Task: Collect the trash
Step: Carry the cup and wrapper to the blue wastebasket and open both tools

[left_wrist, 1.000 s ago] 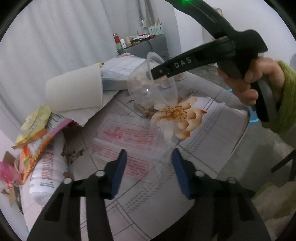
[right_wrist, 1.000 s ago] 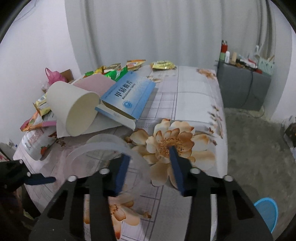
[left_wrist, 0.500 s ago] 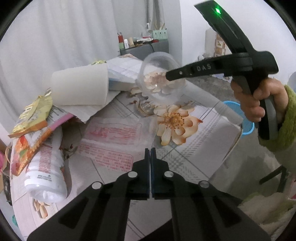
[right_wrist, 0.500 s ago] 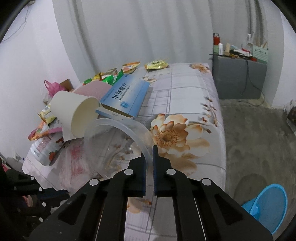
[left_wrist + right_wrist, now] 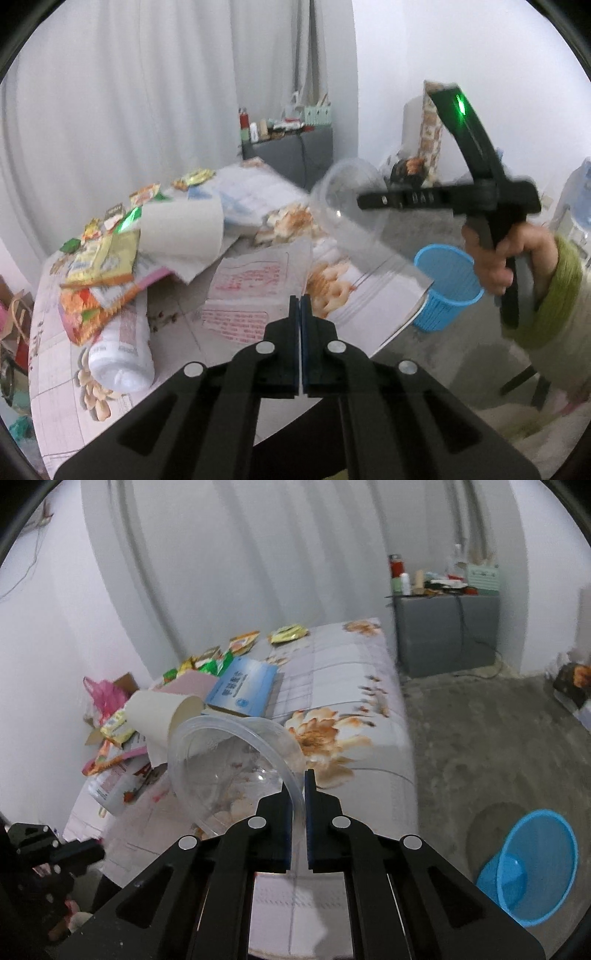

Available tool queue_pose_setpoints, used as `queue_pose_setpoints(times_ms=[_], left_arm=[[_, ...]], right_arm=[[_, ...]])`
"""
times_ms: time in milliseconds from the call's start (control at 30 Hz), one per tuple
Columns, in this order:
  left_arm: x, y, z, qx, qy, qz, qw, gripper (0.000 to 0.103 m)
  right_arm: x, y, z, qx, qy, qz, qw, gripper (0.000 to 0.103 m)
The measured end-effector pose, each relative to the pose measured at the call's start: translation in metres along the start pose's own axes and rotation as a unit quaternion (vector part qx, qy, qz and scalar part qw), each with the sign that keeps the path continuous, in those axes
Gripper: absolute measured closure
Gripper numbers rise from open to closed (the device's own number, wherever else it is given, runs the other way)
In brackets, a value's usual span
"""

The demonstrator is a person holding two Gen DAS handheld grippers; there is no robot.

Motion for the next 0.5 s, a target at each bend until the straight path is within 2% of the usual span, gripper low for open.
queue_pose_setpoints(times_ms=[133, 300, 433, 500], left_arm=[[0.006, -0.009, -0.025, -0.004, -0.033, 0.027, 0.9991, 0.103], [-0.005, -0.039, -0.071, -0.015, -0.062, 0.099, 0.993, 0.103], [-0.039, -0.073, -0.117, -0.016, -0.058, 0.187, 0.9804, 0.103], [-0.065, -0.095, -0.139, -0.001, -0.038, 0.245, 0.9687, 0.103]], right_arm=[[0.03, -0.034, -0.002, -0.045, -0.028, 0.023, 0.998, 0.099], [0.073, -0.1, -0.007, -0.118, -0.074, 0.079, 0.987, 0.099], [0.104, -0.166, -0.004, -0.197, -0.102, 0.139, 0.965, 0.099], [0.113, -0.202, 0.0, -0.24, -0.108, 0.168, 0.95, 0.099]])
Point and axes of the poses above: each gripper's, at about its wrist camera, not at the fingertips, and x roughly against the way its jaws point, y to its left, z to its underside, the point moved 6 cm from there along -x, roughly the way its jaws point, and after that the axes turned 10 degrees about -x, right-handed, at the moved point
